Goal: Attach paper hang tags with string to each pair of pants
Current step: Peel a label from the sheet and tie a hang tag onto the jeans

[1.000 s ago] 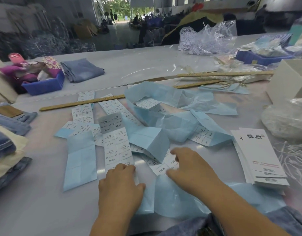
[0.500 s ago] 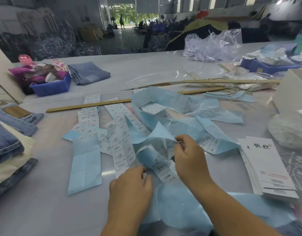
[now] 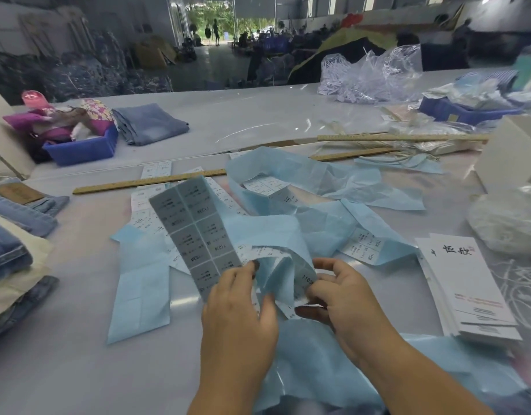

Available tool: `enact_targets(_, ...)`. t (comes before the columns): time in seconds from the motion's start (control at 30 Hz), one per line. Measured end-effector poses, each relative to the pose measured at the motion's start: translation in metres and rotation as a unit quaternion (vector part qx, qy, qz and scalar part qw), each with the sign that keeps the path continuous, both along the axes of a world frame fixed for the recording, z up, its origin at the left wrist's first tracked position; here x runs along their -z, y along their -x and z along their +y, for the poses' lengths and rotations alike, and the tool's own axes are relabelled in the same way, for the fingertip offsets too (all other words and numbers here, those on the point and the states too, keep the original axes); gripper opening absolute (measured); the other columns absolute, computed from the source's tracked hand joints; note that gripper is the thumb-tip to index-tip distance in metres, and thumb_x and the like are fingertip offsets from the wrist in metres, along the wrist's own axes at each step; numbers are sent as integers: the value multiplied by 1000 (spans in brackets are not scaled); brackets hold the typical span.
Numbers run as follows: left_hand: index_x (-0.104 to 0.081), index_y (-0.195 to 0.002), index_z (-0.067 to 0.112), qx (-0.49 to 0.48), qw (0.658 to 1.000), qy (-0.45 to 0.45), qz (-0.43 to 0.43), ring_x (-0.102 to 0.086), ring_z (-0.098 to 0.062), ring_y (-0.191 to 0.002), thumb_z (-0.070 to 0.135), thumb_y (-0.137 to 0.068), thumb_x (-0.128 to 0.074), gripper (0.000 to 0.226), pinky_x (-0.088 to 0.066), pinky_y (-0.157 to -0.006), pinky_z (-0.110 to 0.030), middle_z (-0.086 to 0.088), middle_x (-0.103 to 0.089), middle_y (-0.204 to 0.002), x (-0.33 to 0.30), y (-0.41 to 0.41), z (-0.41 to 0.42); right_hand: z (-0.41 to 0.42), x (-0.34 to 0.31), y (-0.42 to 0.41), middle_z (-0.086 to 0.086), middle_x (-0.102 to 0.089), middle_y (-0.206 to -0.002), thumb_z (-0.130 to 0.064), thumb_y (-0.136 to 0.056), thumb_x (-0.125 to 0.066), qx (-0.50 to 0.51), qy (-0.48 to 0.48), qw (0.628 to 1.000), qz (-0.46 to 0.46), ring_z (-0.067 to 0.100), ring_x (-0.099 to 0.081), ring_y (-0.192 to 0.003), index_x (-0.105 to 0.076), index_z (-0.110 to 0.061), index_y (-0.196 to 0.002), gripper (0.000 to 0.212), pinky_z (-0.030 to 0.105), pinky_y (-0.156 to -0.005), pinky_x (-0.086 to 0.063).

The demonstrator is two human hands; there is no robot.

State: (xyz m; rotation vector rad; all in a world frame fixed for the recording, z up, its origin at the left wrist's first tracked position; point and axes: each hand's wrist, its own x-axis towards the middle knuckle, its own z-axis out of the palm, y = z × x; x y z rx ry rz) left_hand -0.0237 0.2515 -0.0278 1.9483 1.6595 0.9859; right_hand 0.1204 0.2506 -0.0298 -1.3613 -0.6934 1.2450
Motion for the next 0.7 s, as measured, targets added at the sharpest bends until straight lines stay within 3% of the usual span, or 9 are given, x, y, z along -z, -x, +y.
enact_targets(0.1,-65,-104,30,-27,999,-10,-19,-57,-11,-96,16,-88,-66,22,-50,-92,-44,20,-58,-99,-4,2,-1,1,-1,-1,17,-70,-78,1,-89,-54,12,7,1000,10,21,-65,-61,-65,-5,-101,17,33,-56,-56)
enact_targets(0.27,-57,-73,32,-64,997,-35,-14,-56,-12,-73,-1,-76,-68,34,-49,-80,-48,20,-56,-72,-7,12,1,1,-2,-6,19,-63,-76,-16,-95,-53,75,-6,997,21,23,-60,-58,-68,-8,-85,20,35,-56,-55)
enact_targets(0.33,-51,-73,29,-97,994,-42,-15,-52,-8,-67,1,-75,-67,32,-46,-78,-43,17,-55,-67,-5,17,3,1,-3,-7,17,-68,-76,-16,-97,-51,100,-19,995,20,22,-60,-60,-67,-10,-86,21,33,-54,-55)
enact_targets(0.4,-49,-86,29,-119,992,-34,-12,-54,-13,-69,5,-76,-65,30,-39,-79,-38,12,-57,-69,-5,21,5,1,-3,-9,14,-71,-78,-17,-98,-49,122,-27,992,24,23,-63,-64,-67,-12,-87,22,32,-53,-55)
enact_targets(0.47,-51,-107,32,-112,993,-3,19,-56,-23,-81,8,-77,-62,40,-38,-84,-40,8,-61,-79,-5,23,8,1,-3,-10,12,-71,-76,-20,-98,-49,143,-38,988,36,22,-65,-63,-68,-14,-85,24,33,-54,-56)
enact_targets(0.53,-56,-117,34,-83,991,16,105,-54,-24,-94,13,-81,-60,42,-37,-91,-40,5,-63,-92,-6,22,9,1,-3,-11,12,-72,-78,-22,-99,-48,152,-48,986,54,22,-66,-64,-70,-15,-86,26,34,-53,-57)
enact_targets(0.6,-64,-112,31,-48,988,10,145,-48,-21,-101,14,-81,-60,36,-35,-92,-38,5,-59,-103,-5,19,9,0,-3,-11,10,-73,-78,-23,-100,-47,139,-59,986,72,21,-69,-65,-71,-14,-89,28,33,-52,-56)
enact_targets(0.7,-68,-93,25,13,996,-8,87,-43,-14,-100,13,-75,-63,22,-37,-92,-32,10,-50,-101,-3,15,6,1,-2,-9,6,-74,-79,-23,-100,-46,112,-75,988,80,18,-71,-69,-77,-18,-82,37,37,-56,-59)
